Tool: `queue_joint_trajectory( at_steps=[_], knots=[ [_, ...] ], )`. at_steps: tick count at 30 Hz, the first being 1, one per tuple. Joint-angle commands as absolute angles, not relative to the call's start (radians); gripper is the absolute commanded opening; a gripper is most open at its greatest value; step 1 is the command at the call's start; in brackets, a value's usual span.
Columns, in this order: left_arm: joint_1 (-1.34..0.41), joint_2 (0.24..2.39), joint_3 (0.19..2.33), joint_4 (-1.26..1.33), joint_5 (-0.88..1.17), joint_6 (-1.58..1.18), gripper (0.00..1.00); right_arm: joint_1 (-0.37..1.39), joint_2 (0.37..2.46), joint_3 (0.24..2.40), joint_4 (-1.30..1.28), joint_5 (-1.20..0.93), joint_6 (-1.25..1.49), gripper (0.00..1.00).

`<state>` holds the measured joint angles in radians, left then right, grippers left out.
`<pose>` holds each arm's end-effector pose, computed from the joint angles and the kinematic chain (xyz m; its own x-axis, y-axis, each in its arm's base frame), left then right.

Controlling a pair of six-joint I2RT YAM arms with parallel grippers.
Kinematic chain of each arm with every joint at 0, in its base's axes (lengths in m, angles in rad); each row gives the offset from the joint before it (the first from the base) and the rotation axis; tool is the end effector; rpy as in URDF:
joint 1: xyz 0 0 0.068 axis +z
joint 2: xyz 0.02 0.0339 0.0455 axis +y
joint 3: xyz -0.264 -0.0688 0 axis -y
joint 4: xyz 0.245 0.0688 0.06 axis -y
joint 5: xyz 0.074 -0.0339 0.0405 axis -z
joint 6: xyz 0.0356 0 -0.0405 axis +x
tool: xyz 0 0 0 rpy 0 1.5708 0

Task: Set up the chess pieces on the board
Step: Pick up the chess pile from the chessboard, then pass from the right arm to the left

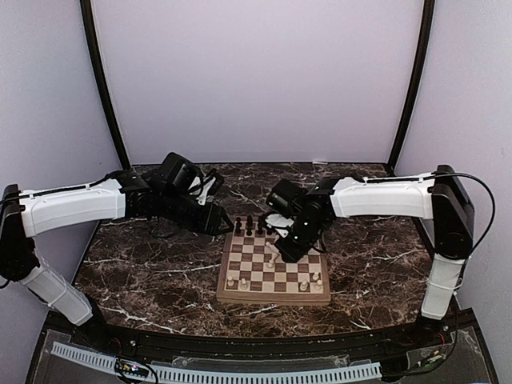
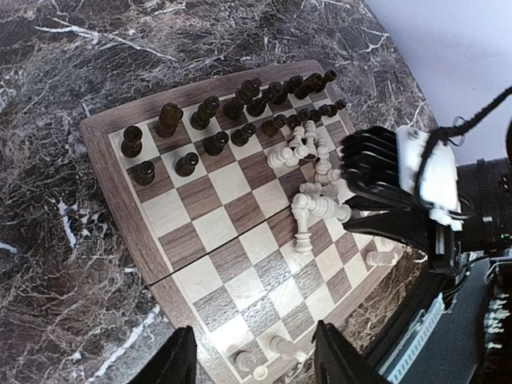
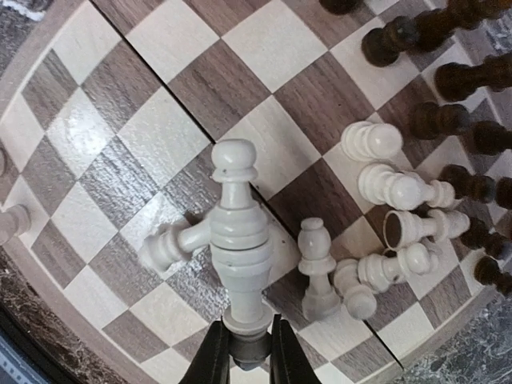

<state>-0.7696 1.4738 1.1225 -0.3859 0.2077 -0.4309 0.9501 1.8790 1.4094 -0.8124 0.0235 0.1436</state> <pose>0.2288 -0.2319 0.2751 -0.7688 0.1758 -0.6148 0.5166 0.7374 -0.4352 0.2199 0.3061 0.2026 -0.6676 -0.6878 -0.2851 -0.7212 0.6924 0.0185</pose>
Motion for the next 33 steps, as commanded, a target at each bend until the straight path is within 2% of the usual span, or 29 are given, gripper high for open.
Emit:
queue_joint_trajectory(
  at_steps=[1,10,24,30,33],
  knots=[
    [-0.718,1.497,1.105,-0.283,0.394,-0.513,0.52,0.956,1.777,1.387,-0.733,0.026,0.148,0.1],
    [-0.684,1.615,1.099,-0.066,0.672,-0.612,0.53,0.957,1.719,1.381,-0.673,-0.032,0.158,0.1],
    [-0.671,1.709,1.085,0.078,0.82,-0.698,0.51,0.981,1.681,1.377,-0.645,-0.124,0.122,0.1],
    [-0.658,1.719,1.066,0.136,0.849,-0.74,0.46,0.987,1.678,1.379,-0.645,-0.128,0.114,0.11],
    [-0.654,1.724,1.058,0.152,0.858,-0.755,0.39,0.989,1.678,1.378,-0.646,-0.128,0.116,0.11]
  ],
)
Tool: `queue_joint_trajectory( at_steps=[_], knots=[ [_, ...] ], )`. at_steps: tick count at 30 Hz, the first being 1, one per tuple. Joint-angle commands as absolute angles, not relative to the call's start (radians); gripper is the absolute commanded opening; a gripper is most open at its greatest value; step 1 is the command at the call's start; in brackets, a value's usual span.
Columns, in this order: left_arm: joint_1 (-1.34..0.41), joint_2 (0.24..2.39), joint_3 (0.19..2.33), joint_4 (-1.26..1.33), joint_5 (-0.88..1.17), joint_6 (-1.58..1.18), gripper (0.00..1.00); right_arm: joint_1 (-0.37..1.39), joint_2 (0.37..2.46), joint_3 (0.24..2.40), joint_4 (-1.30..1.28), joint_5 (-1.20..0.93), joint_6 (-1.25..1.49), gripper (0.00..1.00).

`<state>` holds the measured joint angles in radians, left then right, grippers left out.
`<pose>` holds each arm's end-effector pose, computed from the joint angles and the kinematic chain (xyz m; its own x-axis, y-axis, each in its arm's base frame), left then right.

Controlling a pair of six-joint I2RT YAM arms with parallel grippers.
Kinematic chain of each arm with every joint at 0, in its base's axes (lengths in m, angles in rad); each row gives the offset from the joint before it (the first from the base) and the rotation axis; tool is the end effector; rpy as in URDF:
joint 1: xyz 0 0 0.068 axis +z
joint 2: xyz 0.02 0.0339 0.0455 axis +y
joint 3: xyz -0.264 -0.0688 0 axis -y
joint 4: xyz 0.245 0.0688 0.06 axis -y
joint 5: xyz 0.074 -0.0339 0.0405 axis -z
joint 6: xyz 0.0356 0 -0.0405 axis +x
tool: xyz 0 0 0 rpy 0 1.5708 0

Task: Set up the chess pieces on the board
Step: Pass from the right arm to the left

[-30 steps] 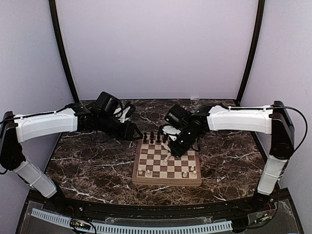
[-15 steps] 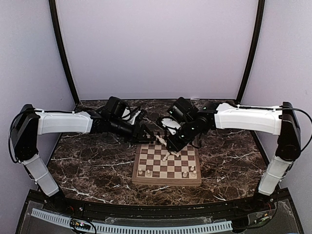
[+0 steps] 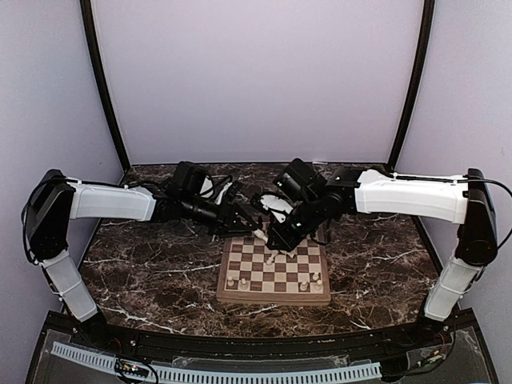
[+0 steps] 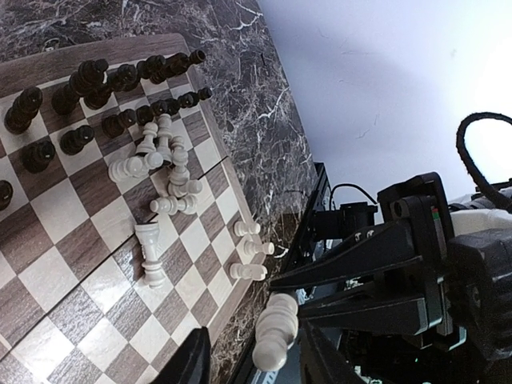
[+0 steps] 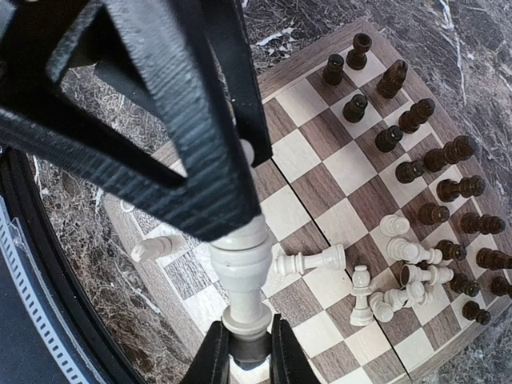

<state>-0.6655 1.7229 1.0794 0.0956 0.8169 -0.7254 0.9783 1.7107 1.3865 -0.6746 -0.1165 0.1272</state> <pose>0.2797 -0.2526 0.2242 -0.9117 0.1384 -0.3868 0.4107 0.3287 -0.8505 0.2017 0.3071 0.2618 -0.5747 -0.6281 -0.5245 -0.7926 0.5869 0.1656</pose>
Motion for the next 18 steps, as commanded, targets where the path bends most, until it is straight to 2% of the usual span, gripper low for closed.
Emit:
queue_joint_trajectory(
  at_steps=[1,13,18],
  knots=[
    [-0.652,1.726,1.056,0.157,0.86,-0.756,0.38,0.989,1.678,1.378,-0.645,-0.127,0.115,0.11],
    [-0.652,1.745,1.06,0.215,0.907,-0.771,0.1,0.989,1.686,1.384,-0.656,-0.122,0.105,0.11],
    [-0.649,1.678,1.082,0.079,0.836,-0.684,0.06,0.987,1.677,1.353,-0.663,-0.107,0.128,0.1]
  ],
)
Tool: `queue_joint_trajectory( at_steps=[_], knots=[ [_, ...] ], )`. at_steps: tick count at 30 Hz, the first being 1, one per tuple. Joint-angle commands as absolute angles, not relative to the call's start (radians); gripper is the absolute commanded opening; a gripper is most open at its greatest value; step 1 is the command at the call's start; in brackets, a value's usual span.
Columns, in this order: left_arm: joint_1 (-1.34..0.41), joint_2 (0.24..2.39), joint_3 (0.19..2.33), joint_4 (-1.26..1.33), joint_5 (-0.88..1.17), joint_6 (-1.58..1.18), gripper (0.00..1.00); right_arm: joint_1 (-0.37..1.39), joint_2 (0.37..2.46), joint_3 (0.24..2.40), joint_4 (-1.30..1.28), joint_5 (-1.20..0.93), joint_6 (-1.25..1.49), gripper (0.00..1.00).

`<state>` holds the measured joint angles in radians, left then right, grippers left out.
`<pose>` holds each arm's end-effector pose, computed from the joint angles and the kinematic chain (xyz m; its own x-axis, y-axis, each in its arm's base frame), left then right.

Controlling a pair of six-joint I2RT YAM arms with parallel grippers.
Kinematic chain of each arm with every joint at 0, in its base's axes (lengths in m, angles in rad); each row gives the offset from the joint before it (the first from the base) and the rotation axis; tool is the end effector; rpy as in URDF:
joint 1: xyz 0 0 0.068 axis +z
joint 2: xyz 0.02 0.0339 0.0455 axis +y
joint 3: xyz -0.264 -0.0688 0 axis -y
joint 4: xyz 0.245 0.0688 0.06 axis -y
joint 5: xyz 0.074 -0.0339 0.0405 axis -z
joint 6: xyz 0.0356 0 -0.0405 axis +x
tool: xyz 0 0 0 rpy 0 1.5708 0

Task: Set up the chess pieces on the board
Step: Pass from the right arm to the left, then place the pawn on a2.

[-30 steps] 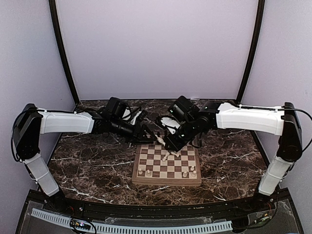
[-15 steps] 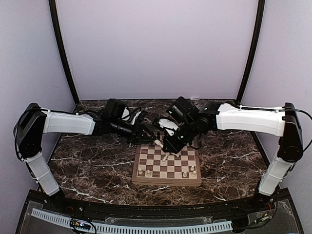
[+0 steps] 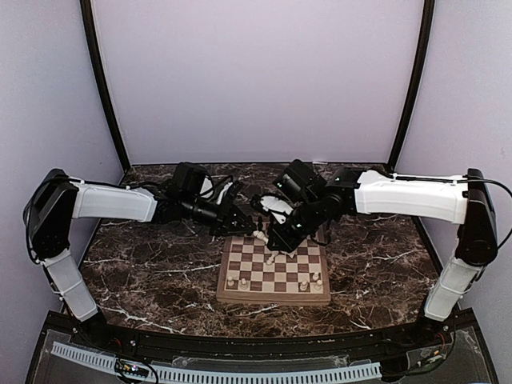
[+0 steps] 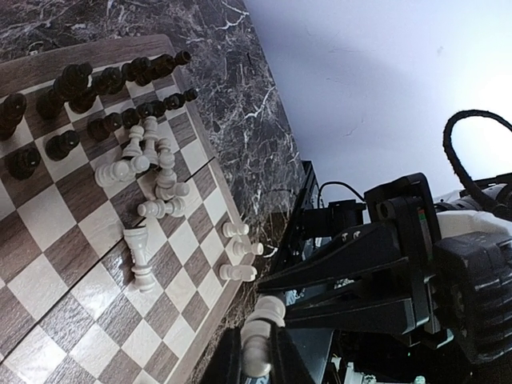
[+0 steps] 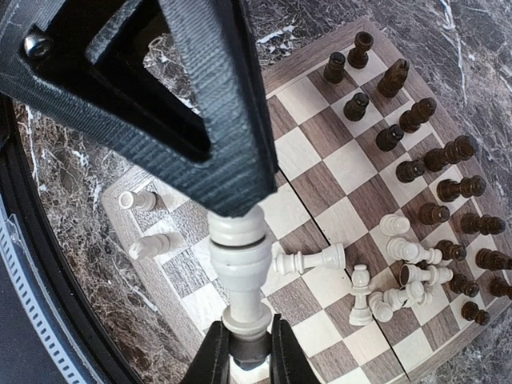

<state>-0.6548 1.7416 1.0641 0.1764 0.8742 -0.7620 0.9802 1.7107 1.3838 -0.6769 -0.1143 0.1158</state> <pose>0.2834 -0.2520 0.2203 -0.9138 0.1432 -0.3801 0.4057 0.2738 -0.8721 0.2009 0.3070 0.2608 -0.5659 -0.6379 -0.5224 -0.7993 0.5799 0.1576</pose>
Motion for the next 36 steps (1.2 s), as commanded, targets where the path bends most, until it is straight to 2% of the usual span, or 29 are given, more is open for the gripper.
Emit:
queue_joint_trajectory(
  at_steps=[1,10,16,25,36],
  knots=[
    [-0.649,1.663,1.092,0.042,0.782,-0.63,0.06,0.987,1.671,1.337,-0.658,-0.107,0.132,0.11],
    [-0.728,1.53,1.12,-0.341,0.349,-0.284,0.07,0.983,1.632,1.217,-0.6,-0.135,0.209,0.1],
    [-0.87,1.543,1.106,-0.354,0.085,-0.157,0.08,0.982,1.649,1.234,-0.616,-0.117,0.202,0.1],
    [-0.901,1.569,1.04,-0.325,-0.03,-0.154,0.08,0.979,1.656,1.238,-0.632,-0.083,0.217,0.1],
    [-0.939,1.598,0.991,-0.309,-0.026,-0.143,0.07,0.967,1.651,1.229,-0.642,-0.049,0.247,0.1]
  ],
)
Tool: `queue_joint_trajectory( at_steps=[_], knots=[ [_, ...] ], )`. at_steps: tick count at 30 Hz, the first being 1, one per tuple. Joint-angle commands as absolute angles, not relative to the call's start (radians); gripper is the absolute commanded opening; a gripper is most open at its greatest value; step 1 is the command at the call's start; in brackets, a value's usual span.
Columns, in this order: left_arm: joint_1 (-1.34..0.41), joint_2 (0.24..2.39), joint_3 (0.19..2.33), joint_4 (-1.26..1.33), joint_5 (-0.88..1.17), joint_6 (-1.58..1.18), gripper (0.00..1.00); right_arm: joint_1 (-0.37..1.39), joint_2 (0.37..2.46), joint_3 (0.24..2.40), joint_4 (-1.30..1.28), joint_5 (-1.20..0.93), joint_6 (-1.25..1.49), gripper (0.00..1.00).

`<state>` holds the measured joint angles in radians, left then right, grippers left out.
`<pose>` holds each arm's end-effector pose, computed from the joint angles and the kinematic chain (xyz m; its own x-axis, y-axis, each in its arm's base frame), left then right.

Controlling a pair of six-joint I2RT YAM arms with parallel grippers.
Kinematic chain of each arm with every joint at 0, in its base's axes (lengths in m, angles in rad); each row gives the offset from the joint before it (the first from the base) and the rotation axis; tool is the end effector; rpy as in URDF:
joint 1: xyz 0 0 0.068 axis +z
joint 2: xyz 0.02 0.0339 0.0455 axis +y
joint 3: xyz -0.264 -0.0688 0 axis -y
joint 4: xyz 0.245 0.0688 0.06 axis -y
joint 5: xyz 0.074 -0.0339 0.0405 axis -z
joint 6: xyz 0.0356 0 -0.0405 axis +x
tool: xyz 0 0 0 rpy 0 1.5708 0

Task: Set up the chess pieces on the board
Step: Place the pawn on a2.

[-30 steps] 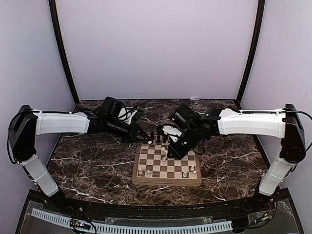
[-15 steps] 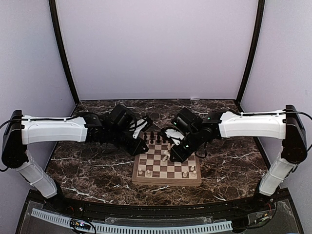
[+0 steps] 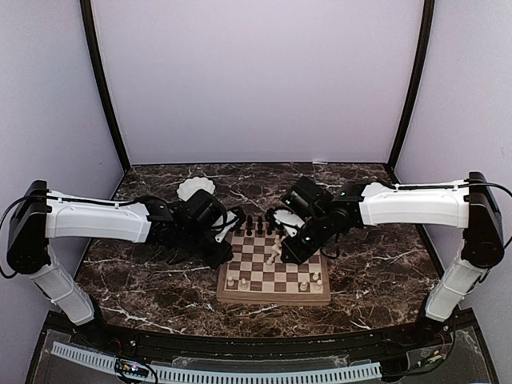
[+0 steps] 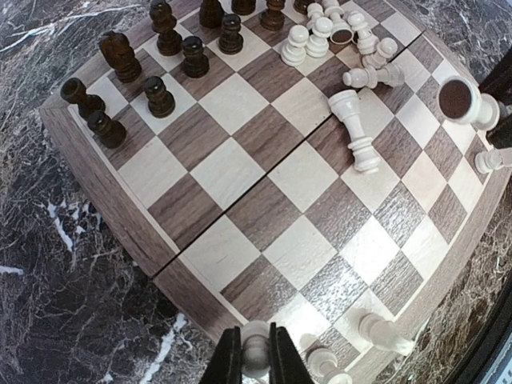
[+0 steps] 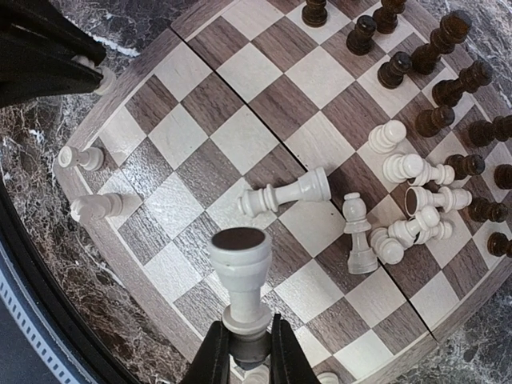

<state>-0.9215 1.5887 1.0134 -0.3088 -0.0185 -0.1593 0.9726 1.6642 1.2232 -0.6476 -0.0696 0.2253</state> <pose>0.2015 -0.2644 0.2097 -0.5869 0.5108 -0.6282 0.7051 0.7038 -0.0864 0.1909 0.2845 0.2290 -0.6745 -0.5941 -0.4382 -0.7098 0.6852 0.1637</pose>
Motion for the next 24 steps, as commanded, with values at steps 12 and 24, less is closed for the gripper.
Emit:
queue_joint_trajectory(
  at_steps=[12,24],
  knots=[
    [-0.965,1.66,0.988,-0.298,-0.002,-0.155,0.07,0.965,1.641,1.212,-0.64,-0.044,0.261,0.11],
    [-0.977,1.678,0.989,-0.298,0.038,-0.156,0.08,0.965,1.643,1.207,-0.634,-0.049,0.262,0.11]
  ],
)
